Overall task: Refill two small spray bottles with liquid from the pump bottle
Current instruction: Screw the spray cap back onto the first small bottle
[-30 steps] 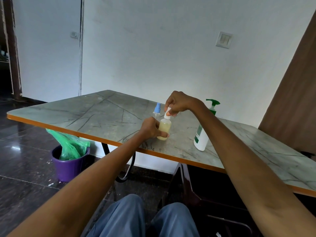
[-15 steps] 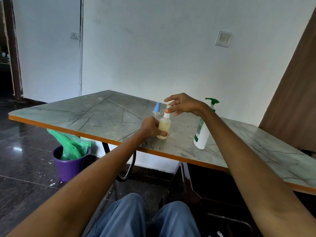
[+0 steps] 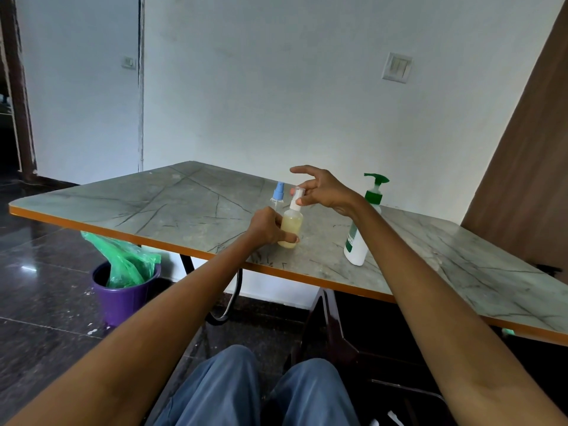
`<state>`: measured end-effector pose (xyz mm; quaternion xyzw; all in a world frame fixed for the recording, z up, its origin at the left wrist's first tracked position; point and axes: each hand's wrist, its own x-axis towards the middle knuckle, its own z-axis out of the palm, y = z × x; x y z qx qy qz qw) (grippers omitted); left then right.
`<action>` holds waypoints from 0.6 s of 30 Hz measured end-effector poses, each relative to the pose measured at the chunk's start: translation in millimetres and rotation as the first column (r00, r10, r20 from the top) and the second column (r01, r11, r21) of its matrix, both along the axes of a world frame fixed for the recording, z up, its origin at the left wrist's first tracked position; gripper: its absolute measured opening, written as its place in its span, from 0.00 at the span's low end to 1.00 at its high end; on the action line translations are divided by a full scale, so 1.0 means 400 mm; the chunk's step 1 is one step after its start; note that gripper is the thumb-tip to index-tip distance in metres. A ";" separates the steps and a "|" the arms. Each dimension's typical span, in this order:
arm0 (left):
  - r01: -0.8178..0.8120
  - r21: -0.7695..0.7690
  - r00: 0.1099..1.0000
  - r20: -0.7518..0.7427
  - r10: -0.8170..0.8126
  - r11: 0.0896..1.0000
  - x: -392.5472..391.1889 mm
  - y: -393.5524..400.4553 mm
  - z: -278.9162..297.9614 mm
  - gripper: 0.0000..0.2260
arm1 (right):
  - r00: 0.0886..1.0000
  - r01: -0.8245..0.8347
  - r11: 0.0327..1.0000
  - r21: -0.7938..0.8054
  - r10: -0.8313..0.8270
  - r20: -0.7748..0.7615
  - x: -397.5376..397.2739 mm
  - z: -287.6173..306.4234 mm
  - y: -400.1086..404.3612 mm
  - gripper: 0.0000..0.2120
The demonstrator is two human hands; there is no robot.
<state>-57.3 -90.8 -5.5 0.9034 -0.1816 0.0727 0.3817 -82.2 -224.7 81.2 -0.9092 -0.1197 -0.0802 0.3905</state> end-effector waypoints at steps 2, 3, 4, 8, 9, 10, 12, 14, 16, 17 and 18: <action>-0.005 0.001 1.000 -0.002 0.005 1.000 0.000 0.000 -0.001 0.23 | 0.999 0.036 0.999 -0.026 -0.035 0.024 0.002 -0.005 0.006 0.29; -0.006 0.003 1.000 -0.002 0.006 1.000 0.000 -0.001 -0.001 0.23 | 0.997 0.069 0.996 -0.050 -0.067 0.035 0.006 -0.009 0.008 0.28; -0.006 0.004 1.000 -0.003 0.006 1.000 -0.001 0.000 0.000 0.23 | 0.995 0.098 0.992 -0.075 -0.095 0.043 0.008 -0.011 0.009 0.28; -0.007 0.001 1.000 -0.007 0.007 1.000 -0.003 0.001 0.000 0.23 | 0.998 0.058 0.997 -0.053 -0.058 0.001 0.007 -0.003 0.009 0.31; -0.008 0.001 1.000 -0.007 0.008 1.000 -0.003 0.001 0.000 0.23 | 0.999 0.034 0.999 -0.032 -0.034 -0.009 0.004 0.000 0.008 0.30; -0.008 0.004 1.000 -0.006 0.008 1.000 -0.003 0.001 -0.001 0.24 | 1.000 0.023 0.999 -0.025 -0.023 -0.010 0.002 0.002 0.005 0.30; -0.007 0.010 1.000 0.000 0.007 1.000 0.000 0.001 -0.002 0.24 | 0.999 0.032 0.998 -0.051 -0.032 0.008 0.002 0.000 0.005 0.28; -0.007 0.011 1.000 0.000 0.007 1.000 0.002 0.000 -0.002 0.24 | 0.996 0.077 0.991 -0.108 -0.073 0.042 0.005 -0.007 0.013 0.25; -0.009 0.013 1.000 -0.003 0.009 1.000 0.001 0.000 -0.001 0.24 | 0.988 0.131 0.972 -0.195 -0.112 0.102 0.007 -0.010 0.025 0.26; -0.009 0.013 1.000 -0.002 0.009 1.000 0.001 0.001 -0.001 0.24 | 0.984 0.147 0.964 -0.223 -0.120 0.132 0.008 -0.010 0.029 0.28; -0.010 0.014 1.000 -0.001 0.010 1.000 0.000 0.001 0.000 0.24 | 0.982 0.152 0.962 -0.229 -0.121 0.145 0.008 -0.010 0.030 0.29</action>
